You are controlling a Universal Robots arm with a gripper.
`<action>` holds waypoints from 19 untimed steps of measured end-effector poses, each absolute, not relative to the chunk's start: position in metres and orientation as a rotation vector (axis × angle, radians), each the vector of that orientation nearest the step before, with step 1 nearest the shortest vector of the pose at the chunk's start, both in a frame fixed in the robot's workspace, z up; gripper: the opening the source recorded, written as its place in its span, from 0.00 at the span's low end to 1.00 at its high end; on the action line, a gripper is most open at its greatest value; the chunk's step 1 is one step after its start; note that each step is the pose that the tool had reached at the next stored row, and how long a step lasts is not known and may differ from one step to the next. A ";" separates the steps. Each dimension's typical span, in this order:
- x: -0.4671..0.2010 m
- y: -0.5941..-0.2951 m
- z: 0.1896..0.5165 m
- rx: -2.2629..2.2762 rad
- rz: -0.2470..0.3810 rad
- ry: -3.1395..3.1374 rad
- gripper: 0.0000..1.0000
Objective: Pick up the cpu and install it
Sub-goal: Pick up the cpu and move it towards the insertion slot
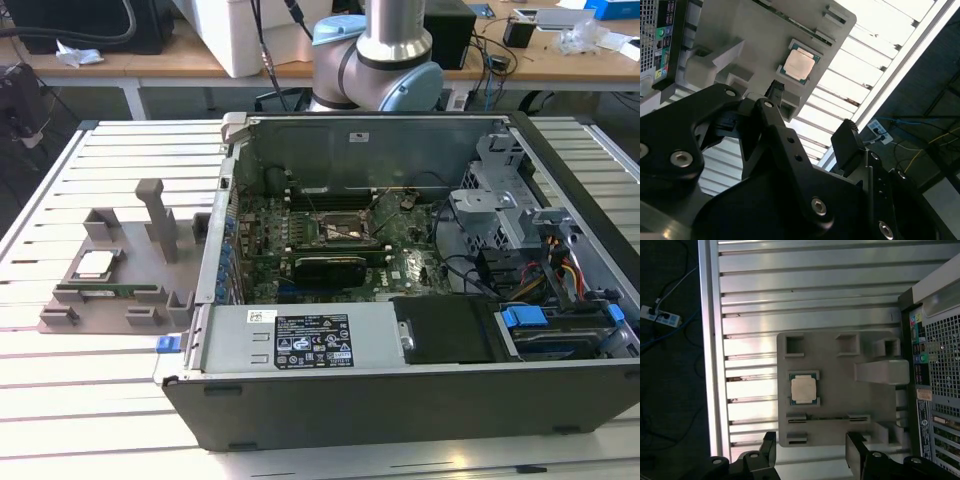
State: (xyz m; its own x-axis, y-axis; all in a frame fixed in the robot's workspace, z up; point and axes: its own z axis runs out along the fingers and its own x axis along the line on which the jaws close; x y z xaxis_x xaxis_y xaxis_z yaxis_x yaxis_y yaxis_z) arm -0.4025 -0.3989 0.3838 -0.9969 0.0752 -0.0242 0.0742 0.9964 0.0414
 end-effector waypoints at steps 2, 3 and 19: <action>-0.402 -0.399 0.381 0.117 0.063 3.113 0.66; -0.402 -0.399 0.379 0.117 0.063 3.113 0.66; -0.402 -0.399 0.349 0.117 0.063 3.114 0.66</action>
State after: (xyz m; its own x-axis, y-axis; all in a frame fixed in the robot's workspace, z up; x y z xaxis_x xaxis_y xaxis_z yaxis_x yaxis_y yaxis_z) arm -0.4025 -0.3989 0.3486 -0.9969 0.0752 -0.0230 0.0742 0.9964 0.0413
